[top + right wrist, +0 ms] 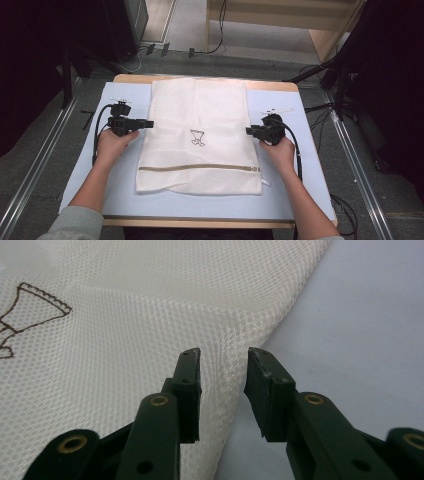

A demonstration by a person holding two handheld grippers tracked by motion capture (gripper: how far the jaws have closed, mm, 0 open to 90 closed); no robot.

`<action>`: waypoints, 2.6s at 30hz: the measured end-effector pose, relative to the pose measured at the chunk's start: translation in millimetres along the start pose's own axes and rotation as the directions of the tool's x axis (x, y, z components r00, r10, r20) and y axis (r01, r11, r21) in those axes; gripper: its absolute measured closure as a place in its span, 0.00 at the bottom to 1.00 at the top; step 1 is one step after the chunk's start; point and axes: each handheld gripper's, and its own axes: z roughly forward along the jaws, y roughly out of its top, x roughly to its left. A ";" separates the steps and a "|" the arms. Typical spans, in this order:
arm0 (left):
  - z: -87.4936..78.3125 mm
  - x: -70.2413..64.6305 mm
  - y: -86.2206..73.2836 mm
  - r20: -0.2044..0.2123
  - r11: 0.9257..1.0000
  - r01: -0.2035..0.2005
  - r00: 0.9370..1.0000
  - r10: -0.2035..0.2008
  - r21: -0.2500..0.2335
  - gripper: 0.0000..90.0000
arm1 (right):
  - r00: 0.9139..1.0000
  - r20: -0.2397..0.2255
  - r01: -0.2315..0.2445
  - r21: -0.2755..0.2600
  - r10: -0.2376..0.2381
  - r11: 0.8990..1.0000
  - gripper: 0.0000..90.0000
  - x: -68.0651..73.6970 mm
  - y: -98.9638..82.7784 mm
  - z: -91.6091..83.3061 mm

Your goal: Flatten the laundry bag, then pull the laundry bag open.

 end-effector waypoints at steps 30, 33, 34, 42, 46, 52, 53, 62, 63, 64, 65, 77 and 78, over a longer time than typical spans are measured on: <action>-21.6 -72.3 -13.6 0.082 0.986 -0.167 0.983 0.167 -0.007 0.45 | 0.991 -0.086 0.100 -0.014 -0.101 0.995 0.69 29.1 -34.4 -46.4; -21.6 -79.4 -15.2 0.092 0.984 -0.179 0.980 0.179 -0.009 0.45 | 0.991 -0.086 0.101 -0.009 -0.102 0.995 0.71 31.5 -39.3 -50.8; -21.6 -81.7 -15.7 0.095 0.983 -0.181 0.979 0.181 -0.010 0.45 | 0.991 -0.082 0.102 -0.009 -0.103 0.995 0.71 32.2 -40.4 -52.5; -20.1 -95.8 -18.5 0.120 0.979 -0.204 0.972 0.204 -0.009 0.46 | 0.990 -0.087 0.116 -0.003 -0.115 0.993 0.76 37.3 -52.5 -61.4; -18.5 -101.3 -19.0 0.131 0.977 -0.214 0.968 0.213 -0.008 0.46 | 0.989 -0.083 0.121 0.006 -0.120 0.993 0.79 38.5 -57.4 -63.5; -11.9 -107.6 -18.6 0.141 0.973 -0.230 0.963 0.227 0.006 0.46 | 0.990 -0.090 0.110 0.026 -0.108 0.994 0.92 37.9 -64.5 -65.8; -10.8 -108.4 -18.3 0.141 0.973 -0.231 0.963 0.228 0.006 0.46 | 0.990 -0.098 0.110 0.045 -0.106 0.993 0.96 37.2 -66.9 -63.2; -2.1 -114.3 -15.0 0.158 0.966 -0.256 0.955 0.251 0.017 0.46 | 0.988 -0.126 0.105 0.096 -0.093 0.990 1.00 31.3 -76.7 -55.0; -1.2 -115.0 -14.7 0.159 0.965 -0.260 0.954 0.254 0.017 0.46 | 0.988 -0.126 0.105 0.096 -0.093 0.990 1.00 31.3 -76.7 -55.0; 0.5 -116.5 -14.0 0.162 0.965 -0.263 0.953 0.256 0.019 0.46 | 0.987 -0.133 0.099 0.102 -0.085 0.990 1.00 30.2 -78.3 -54.8; 1.5 -117.4 -13.8 0.164 0.964 -0.265 0.952 0.258 0.019 0.46 | 0.987 -0.137 0.100 0.102 -0.085 0.990 1.00 29.8 -79.2 -54.5; 10.2 -125.4 -11.9 0.181 0.958 -0.286 0.944 0.276 0.031 0.46 | 0.982 -0.163 0.113 0.110 -0.095 0.987 1.00 36.6 -84.7 -57.3; 10.2 -125.4 -11.9 0.181 0.958 -0.286 0.944 0.276 0.031 0.46 | 0.982 -0.165 0.115 0.113 -0.095 0.987 1.00 38.2 -84.7 -57.4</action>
